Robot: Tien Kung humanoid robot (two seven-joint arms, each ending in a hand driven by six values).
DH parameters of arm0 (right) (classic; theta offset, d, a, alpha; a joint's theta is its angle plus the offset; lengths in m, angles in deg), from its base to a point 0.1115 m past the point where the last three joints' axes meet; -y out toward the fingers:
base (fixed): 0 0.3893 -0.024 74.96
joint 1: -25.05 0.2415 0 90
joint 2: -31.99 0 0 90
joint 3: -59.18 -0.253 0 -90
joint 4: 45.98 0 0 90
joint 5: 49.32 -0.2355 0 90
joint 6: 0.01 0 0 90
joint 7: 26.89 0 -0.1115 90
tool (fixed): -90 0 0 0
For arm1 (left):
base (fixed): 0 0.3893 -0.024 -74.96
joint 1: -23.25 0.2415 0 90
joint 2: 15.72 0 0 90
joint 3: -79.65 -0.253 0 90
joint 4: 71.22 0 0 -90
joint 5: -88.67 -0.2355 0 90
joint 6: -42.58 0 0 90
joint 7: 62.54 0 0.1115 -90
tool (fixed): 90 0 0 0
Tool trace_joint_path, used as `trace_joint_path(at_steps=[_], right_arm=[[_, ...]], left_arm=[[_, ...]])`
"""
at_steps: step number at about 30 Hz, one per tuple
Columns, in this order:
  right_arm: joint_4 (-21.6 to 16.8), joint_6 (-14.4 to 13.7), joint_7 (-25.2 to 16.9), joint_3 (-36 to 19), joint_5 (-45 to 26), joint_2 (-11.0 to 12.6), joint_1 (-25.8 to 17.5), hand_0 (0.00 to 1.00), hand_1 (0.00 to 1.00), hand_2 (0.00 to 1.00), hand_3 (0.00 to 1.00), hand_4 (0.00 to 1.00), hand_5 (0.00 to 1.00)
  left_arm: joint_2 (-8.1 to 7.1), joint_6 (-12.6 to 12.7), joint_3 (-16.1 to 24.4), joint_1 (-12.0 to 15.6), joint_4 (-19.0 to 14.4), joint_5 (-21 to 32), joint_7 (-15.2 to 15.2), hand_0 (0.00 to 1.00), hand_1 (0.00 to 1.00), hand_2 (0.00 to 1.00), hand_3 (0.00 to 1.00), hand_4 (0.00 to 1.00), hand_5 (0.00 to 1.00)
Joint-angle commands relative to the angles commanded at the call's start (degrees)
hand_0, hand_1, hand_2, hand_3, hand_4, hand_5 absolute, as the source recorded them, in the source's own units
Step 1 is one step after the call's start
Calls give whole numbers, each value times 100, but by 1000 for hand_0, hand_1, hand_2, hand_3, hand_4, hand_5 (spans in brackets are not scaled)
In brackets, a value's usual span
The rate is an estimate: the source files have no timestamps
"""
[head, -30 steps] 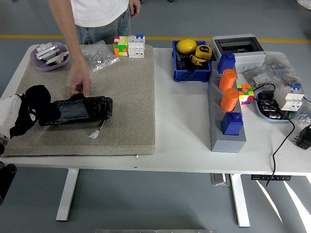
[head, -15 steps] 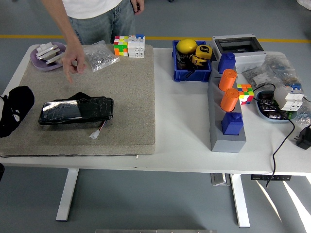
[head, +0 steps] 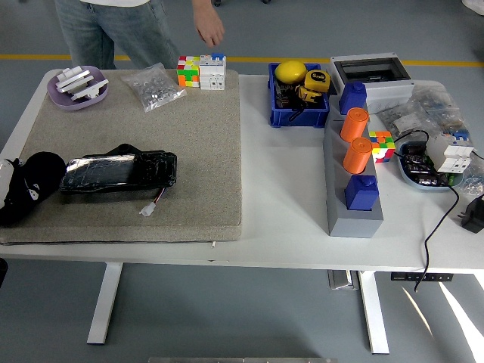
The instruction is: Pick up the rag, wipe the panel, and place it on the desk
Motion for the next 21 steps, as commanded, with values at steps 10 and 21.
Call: trace_joint_path(at_steps=[10, 21], right_arm=[[0, -13, 15, -36, 30, 8, -13, 770, 627, 689, 605, 998, 546], [0, -33, 46, -9, 27, 43, -12, 771, 626, 689, 605, 998, 546]], left_arm=[[-3, -60, 34, 111, -244, 173, 37, 886, 880, 853, 809, 956, 376], [-38, -9, 147, 435, -912, 615, 102, 890, 878, 843, 807, 974, 415]])
